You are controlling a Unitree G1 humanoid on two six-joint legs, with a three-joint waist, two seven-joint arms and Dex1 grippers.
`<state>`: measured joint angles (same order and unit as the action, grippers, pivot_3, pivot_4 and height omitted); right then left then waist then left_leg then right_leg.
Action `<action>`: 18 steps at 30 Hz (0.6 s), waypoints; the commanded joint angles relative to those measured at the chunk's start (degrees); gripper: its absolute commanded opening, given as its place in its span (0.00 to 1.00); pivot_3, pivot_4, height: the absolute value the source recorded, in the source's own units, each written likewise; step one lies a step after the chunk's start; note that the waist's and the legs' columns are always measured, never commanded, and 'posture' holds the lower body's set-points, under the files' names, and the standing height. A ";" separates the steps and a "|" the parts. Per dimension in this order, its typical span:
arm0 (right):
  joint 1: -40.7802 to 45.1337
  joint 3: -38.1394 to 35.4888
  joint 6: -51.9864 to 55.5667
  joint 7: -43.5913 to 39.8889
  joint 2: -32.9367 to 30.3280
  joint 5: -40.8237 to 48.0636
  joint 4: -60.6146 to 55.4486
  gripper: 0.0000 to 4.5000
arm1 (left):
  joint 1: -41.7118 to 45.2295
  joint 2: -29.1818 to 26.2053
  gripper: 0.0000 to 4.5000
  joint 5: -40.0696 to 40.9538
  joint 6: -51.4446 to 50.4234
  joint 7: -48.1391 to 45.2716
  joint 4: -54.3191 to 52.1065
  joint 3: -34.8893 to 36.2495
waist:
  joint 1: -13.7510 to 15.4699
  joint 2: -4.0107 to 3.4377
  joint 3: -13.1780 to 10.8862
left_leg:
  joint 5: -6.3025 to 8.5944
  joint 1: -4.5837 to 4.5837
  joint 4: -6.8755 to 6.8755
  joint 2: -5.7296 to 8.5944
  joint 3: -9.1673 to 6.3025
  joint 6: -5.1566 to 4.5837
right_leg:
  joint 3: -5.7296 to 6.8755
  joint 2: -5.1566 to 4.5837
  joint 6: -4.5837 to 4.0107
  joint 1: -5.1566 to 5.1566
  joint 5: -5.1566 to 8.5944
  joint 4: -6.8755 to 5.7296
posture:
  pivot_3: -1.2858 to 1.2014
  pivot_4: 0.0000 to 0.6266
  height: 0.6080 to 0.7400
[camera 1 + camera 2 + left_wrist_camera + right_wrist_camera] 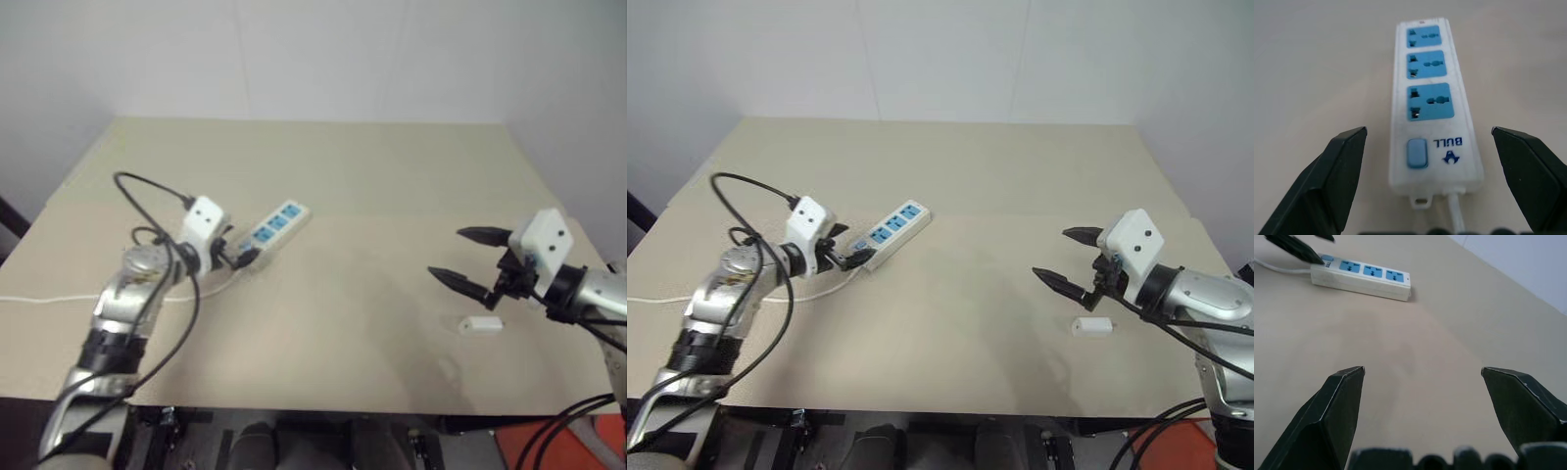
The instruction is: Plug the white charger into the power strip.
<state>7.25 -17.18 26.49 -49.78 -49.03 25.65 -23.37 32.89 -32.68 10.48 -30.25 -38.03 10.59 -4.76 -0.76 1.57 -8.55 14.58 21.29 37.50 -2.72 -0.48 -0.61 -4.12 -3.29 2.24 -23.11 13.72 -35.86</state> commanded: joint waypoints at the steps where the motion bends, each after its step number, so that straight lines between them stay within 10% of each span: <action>1: 0.99 -2.22 0.04 0.54 -1.03 1.08 -2.43 1.00 | 2.94 1.81 0.99 -3.25 5.42 1.69 6.62 -0.61 | -0.11 0.00 0.00 | 0.00 0.00 0.00 0.00 0.00 0.00 | 0.00 0.00 0.00 0.00 0.00 0.00 | 0.52 0.24 1.00; 8: 0.95 -1.36 0.07 0.76 -1.17 0.84 -2.90 1.00 | 5.13 5.44 0.99 -4.68 9.60 -0.36 16.45 -1.13 | -0.03 0.00 0.00 | 0.00 0.02 0.00 0.00 -0.01 0.00 | 0.00 0.00 0.01 -0.01 -0.01 0.00 | 0.52 0.24 1.00; 13: 0.29 -0.83 -0.31 0.70 -1.04 0.18 -2.58 1.00 | 5.61 6.81 0.74 -4.62 11.74 -1.33 18.78 -0.73 | 0.20 0.00 0.00 | 0.00 0.01 0.04 0.01 -0.01 0.00 | 0.01 -0.01 0.03 0.02 -0.02 -0.01 | 0.52 0.24 1.00; 18: 0.49 -1.01 -0.01 0.88 -0.95 0.46 -2.48 1.00 | 5.80 6.33 0.74 -4.31 12.99 -4.75 18.01 -1.05 | 0.15 0.00 0.00 | 0.00 0.02 0.11 0.02 -0.02 0.00 | 0.00 -0.02 0.05 0.04 -0.03 -0.05 | 0.52 0.24 1.00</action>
<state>7.44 -16.77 26.67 -49.46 -49.27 25.84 -24.36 37.80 -26.23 6.04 -18.51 -40.86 29.59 -5.65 -0.61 1.57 -8.55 14.58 21.31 37.62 -2.70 -0.50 -0.60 -4.11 -3.31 2.30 -23.07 13.69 -35.91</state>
